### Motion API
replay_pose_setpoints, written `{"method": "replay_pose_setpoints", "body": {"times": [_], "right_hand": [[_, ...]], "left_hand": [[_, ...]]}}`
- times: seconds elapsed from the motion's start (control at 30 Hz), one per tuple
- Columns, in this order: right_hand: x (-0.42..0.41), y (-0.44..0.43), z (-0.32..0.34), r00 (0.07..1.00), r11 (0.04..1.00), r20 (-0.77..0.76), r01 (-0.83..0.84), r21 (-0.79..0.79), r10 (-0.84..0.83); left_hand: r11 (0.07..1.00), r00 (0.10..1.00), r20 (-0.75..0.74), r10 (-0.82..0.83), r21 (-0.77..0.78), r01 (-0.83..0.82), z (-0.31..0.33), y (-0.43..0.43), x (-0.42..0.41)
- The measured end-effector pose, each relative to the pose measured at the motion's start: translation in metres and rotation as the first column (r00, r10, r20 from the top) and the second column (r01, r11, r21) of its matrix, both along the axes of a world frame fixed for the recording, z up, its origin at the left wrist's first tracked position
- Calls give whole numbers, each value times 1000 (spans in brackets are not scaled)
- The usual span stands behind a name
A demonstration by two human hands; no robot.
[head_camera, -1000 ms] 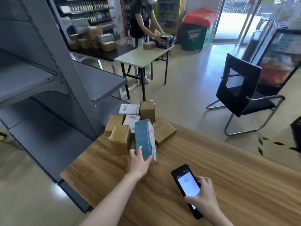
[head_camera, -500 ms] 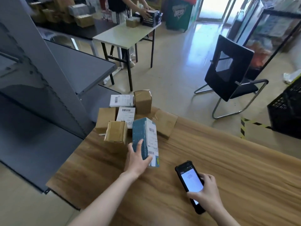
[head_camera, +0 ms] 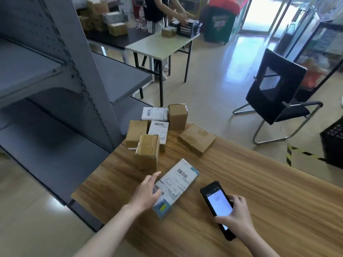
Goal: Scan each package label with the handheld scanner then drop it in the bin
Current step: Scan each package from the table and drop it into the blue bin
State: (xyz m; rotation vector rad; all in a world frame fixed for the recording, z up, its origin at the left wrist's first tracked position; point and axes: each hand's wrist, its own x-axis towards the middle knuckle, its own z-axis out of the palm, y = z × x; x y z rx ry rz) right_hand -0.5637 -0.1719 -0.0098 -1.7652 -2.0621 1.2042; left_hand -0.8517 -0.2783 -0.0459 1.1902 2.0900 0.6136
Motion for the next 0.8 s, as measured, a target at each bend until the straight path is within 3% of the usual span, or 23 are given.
{"method": "replay_pose_setpoints", "body": {"times": [0.13, 0.3, 0.5, 0.63, 0.8], "right_hand": [[1, 1, 5, 999, 999, 19, -40, -9, 40], [1, 10, 19, 964, 976, 164, -216, 33, 208], [-3, 34, 46, 755, 795, 514, -570, 208, 407], [-3, 42, 54, 642, 722, 677, -651, 233, 360], [11, 36, 55, 622, 732, 731, -632, 255, 282]], "left_hand": [[997, 965, -259, -45, -76, 26, -1, -4, 26], [981, 926, -357, -123, -185, 59, -8, -2, 36], [934, 775, -522, -357, -183, 307, 7, 12, -9], [874, 664, -583, -469, -198, 444, 11, 22, -27], [829, 583, -627, -517, -199, 522, 9, 32, -20]]}}
